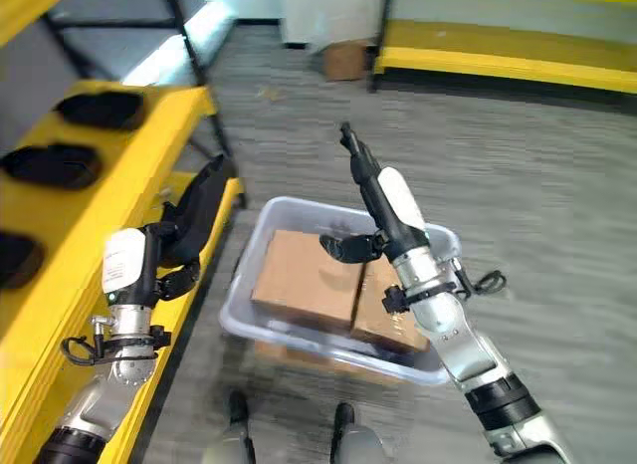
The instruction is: Move parts from the plastic box to the shelf.
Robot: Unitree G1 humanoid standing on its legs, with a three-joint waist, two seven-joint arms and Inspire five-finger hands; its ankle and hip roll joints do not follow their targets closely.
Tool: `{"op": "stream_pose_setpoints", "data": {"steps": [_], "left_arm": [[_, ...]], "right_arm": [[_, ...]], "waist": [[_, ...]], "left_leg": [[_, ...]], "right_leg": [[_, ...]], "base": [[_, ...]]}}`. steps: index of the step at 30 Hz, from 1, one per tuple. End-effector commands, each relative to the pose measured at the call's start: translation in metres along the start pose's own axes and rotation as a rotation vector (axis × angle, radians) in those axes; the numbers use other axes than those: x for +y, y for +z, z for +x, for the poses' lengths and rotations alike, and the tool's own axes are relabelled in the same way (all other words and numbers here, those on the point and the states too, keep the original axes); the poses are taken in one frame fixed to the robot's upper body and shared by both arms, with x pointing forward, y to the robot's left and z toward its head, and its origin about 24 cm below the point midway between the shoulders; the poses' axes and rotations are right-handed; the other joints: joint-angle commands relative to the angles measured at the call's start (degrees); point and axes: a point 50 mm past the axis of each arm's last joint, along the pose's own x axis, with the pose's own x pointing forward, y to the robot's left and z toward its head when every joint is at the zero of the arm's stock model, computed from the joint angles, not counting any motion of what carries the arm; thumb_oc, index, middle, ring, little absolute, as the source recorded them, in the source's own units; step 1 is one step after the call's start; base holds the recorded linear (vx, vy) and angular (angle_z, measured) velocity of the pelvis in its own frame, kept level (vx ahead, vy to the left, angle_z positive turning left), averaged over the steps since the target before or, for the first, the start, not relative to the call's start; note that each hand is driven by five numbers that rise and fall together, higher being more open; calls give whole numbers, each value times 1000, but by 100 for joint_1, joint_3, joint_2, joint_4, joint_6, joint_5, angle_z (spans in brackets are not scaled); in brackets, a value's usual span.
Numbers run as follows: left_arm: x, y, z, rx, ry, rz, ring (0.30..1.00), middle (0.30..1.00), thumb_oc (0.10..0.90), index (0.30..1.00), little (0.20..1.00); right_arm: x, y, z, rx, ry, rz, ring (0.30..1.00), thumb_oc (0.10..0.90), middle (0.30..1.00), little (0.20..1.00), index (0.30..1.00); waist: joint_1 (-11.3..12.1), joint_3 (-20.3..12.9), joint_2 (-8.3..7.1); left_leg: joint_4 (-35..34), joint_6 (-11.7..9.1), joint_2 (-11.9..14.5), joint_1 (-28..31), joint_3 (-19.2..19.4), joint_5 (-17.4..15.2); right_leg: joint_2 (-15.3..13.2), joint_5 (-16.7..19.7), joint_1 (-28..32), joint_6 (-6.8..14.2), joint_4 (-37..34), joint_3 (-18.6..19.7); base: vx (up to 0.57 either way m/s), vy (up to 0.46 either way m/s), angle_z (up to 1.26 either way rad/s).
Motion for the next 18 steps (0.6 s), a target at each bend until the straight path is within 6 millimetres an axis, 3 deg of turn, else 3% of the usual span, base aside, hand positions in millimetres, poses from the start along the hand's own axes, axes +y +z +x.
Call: {"op": "stream_pose_setpoints", "data": {"steps": [1,4,5,7,8,9,11,16,18], "left_arm": [[57,32,29,-212,316,-54,300,300,400,300,300],[59,31,25,-205,318,-53,300,300,400,300,300],[59,31,23,-207,320,-59,300,300,400,300,300],[59,32,21,-206,318,-59,300,300,400,300,300],[58,32,20,-206,315,-60,300,300,400,300,300],[59,35,18,-218,318,-68,300,300,400,300,300],[59,35,18,-221,324,-49,300,300,400,300,300],[68,37,16,-252,362,2,300,300,400,300,300],[76,37,16,-277,406,66,300,300,400,300,300]], "right_arm": [[-14,38,7,-220,-85,76,1000,900,1000,1000,1000],[-14,31,-3,-180,-95,88,1000,900,1000,1000,1000],[-14,25,-11,-140,-107,98,1000,900,1000,1000,1000],[-16,18,-20,-98,-134,113,1000,900,1000,1000,1000],[-16,18,-21,-95,-134,112,1000,900,1000,1000,1000],[-21,12,-34,-53,-164,108,1000,900,1000,1000,1000],[-19,7,-39,-23,-175,110,1000,900,1000,1000,1000],[-15,6,-41,-7,-186,115,1000,900,1000,1000,1000],[-10,8,-37,-19,-179,121,1000,900,1000,1000,1000]], "waist": [[-236,-430,-73],[-303,-506,-78],[-351,-561,-26],[-409,-648,43],[-411,-657,41],[-450,-791,144],[-424,-846,213],[-328,-856,209],[-218,-833,180]], "left_leg": [[551,42,53,815,348,-837],[891,89,2,1017,578,-1140],[872,94,-13,1188,625,-1392],[392,129,-60,1439,739,-1572],[347,135,-71,1463,733,-1553],[-563,67,-61,1746,874,-1448],[-1047,79,-141,1888,732,-1357],[-1266,227,-425,1838,508,-1387],[-1266,371,-680,1809,353,-1483]], "right_leg": [[-30,718,877,603,-1281,-486],[-14,780,987,608,-1439,-781],[5,782,1070,637,-1499,-981],[-35,821,1135,715,-1514,-1175],[-41,824,1149,723,-1522,-1188],[-145,890,1197,819,-1506,-1442],[-182,938,1204,872,-1503,-1500],[-450,1194,1128,1055,-1420,-1601],[-653,1376,1080,1197,-1403,-1603]], "base": [[-113,-159,119],[-41,-31,98],[-53,34,95],[-20,91,70],[-10,192,66],[-18,201,64],[-24,198,95],[-59,190,35],[-92,275,45]]}}
